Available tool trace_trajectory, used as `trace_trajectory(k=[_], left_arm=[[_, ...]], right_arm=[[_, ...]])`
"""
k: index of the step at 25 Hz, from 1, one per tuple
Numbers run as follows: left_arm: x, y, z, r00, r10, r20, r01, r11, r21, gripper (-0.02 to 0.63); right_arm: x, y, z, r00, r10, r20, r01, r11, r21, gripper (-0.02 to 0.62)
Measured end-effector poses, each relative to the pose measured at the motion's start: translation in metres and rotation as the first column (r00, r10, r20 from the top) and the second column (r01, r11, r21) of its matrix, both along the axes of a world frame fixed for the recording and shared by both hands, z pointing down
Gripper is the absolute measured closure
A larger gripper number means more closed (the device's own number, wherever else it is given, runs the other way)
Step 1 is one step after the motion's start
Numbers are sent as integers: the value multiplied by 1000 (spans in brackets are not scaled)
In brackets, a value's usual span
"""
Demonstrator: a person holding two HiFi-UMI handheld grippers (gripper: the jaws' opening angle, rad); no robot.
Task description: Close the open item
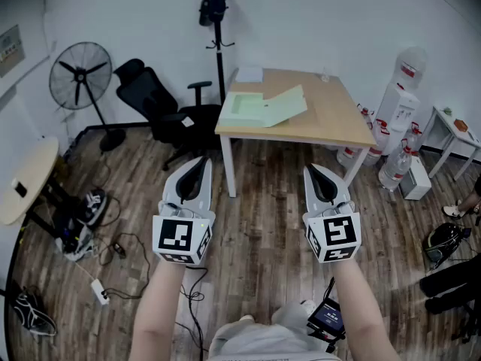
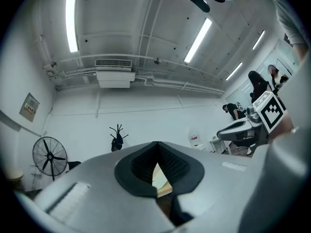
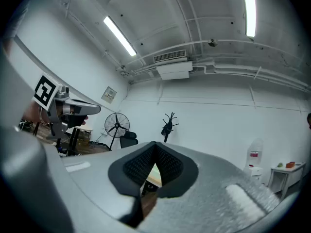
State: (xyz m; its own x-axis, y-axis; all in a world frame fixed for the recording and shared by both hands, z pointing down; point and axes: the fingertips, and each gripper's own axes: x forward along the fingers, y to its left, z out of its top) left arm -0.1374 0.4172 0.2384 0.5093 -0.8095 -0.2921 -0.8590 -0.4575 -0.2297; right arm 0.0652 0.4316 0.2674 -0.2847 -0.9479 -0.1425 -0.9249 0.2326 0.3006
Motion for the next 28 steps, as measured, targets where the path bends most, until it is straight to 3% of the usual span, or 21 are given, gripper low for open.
trace_trajectory(k=[5,13,28], left_arm=[[-4,-15,3,999,-18,35,17,1000,15,595],[2,-66,12,998,-54,-28,53,998,-34,595],[64,-190,22,995,-99,-8,98,993,-73,595]], right_arm=[[-2,-16,0,1000,4,0,-4,1000,-7,594],[15,-67,4,999,-42,-21,42,999,-7,594],[87,-216,16,998,-64,-22,63,997,-43,594]])
